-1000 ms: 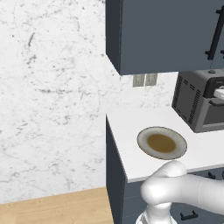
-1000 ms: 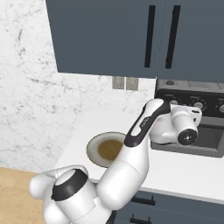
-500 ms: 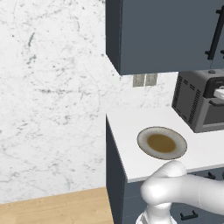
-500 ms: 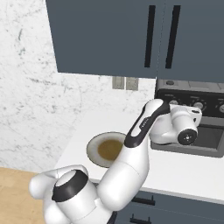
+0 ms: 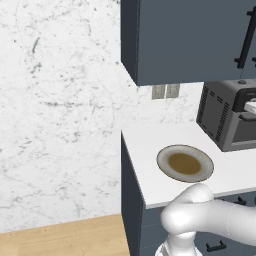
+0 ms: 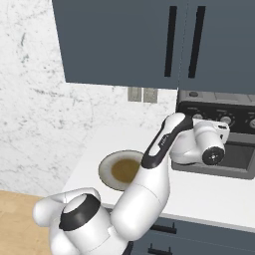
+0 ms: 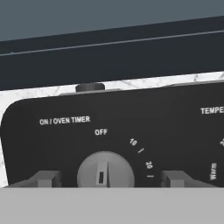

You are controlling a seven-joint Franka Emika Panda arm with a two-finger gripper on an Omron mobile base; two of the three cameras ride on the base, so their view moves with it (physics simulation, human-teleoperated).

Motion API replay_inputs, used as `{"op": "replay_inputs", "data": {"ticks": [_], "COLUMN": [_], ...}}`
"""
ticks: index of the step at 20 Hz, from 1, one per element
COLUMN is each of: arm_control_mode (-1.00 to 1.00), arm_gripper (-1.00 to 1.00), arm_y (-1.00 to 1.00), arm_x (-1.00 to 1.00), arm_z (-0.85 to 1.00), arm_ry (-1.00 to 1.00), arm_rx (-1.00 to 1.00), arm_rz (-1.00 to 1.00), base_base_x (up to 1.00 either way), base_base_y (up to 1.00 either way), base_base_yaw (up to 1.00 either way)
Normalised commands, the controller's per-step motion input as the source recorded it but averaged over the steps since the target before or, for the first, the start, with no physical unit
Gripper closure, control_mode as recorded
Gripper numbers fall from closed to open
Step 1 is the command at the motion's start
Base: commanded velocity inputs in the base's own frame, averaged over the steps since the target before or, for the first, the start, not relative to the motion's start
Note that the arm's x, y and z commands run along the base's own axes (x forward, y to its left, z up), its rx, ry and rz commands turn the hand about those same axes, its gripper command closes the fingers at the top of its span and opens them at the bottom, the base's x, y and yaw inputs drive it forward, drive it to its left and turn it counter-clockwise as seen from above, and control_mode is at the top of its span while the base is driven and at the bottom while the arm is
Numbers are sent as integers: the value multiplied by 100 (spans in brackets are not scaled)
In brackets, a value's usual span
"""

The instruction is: Pick up the kebab skewer and baguette bread, and place them inside the toaster oven. Close the toaster oven door and start by setting the timer.

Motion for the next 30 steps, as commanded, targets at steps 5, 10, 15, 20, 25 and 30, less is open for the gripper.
{"op": "replay_inputs", "data": {"ticks": [5, 10, 15, 20, 25, 30], "arm_control_mode": [-100, -100, -100, -100, -100, -100], "arm_gripper": [100, 100, 100, 100, 100, 100], "arm_y": [0, 0, 0, 0, 0, 0], "arm_x": [0, 0, 0, 0, -1, -17], "arm_z": [0, 0, 0, 0, 0, 0], "arm_ry": [0, 0, 0, 0, 0, -4], "arm_rx": [0, 0, 0, 0, 0, 11], "arm_rz": [0, 0, 0, 0, 0, 0], "base_base_x": [0, 0, 0, 0, 0, 0], "base_base_y": [0, 0, 0, 0, 0, 0], "base_base_yaw": [0, 0, 0, 0, 0, 0]}}
